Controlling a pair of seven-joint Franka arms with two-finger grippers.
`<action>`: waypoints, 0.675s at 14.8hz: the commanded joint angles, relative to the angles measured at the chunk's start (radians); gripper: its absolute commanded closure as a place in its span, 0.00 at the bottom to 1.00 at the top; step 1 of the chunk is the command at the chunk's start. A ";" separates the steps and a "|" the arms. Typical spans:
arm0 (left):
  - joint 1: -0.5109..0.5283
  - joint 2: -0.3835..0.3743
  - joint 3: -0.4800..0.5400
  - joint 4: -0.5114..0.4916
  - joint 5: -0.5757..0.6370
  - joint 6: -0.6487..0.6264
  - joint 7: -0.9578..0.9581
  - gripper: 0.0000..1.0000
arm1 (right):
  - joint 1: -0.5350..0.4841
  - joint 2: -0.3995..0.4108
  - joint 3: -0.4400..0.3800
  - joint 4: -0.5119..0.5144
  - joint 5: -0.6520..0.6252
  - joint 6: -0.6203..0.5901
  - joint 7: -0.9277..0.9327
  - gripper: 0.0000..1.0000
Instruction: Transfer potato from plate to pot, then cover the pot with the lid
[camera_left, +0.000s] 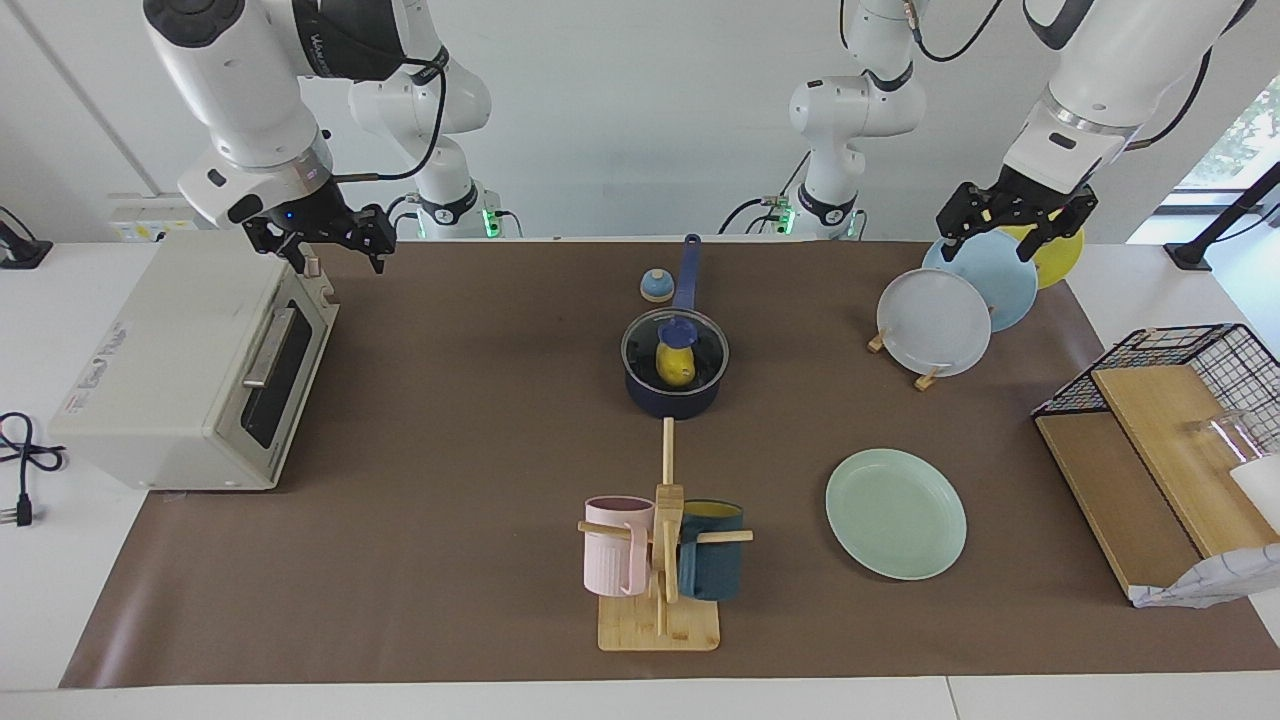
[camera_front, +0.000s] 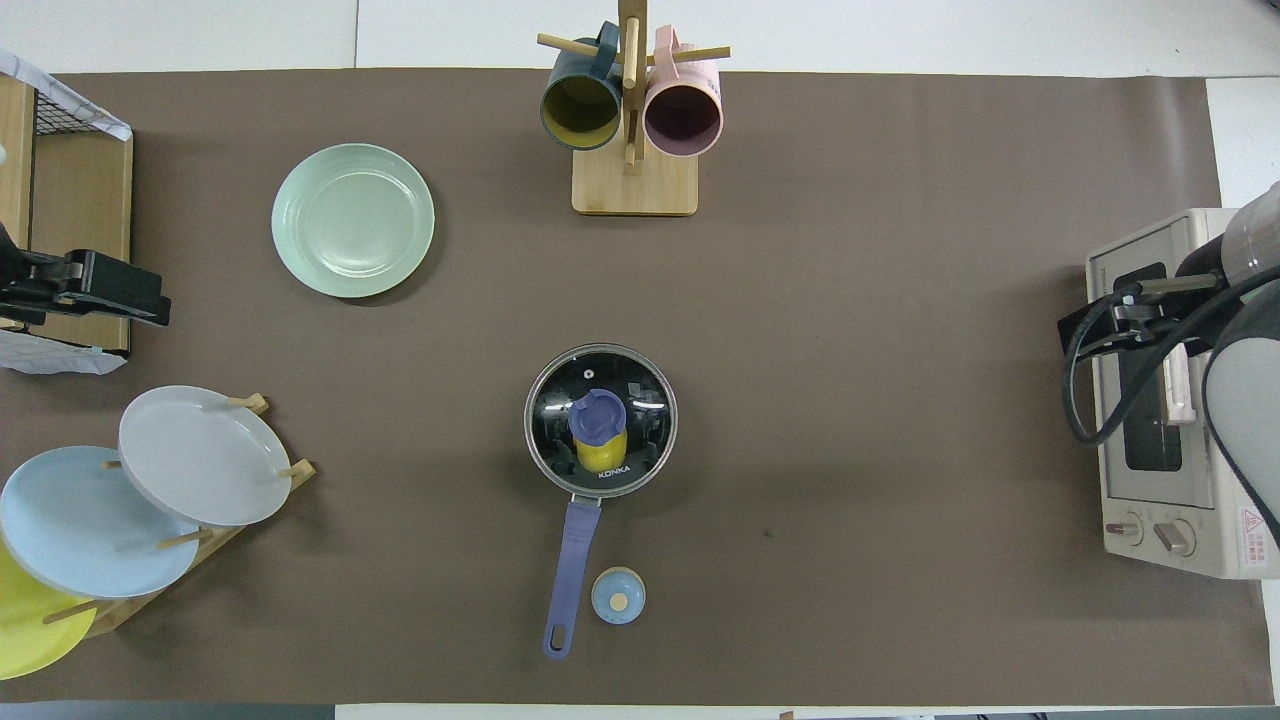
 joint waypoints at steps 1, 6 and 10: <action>-0.003 -0.022 0.008 -0.025 -0.008 -0.006 0.002 0.00 | -0.025 0.021 0.012 0.040 -0.005 -0.026 -0.016 0.00; -0.003 -0.022 0.008 -0.025 -0.008 -0.006 0.002 0.00 | -0.031 0.024 0.003 0.040 0.022 -0.015 -0.016 0.00; -0.003 -0.022 0.008 -0.025 -0.008 -0.006 0.002 0.00 | -0.037 0.024 0.003 0.040 0.024 -0.013 -0.015 0.00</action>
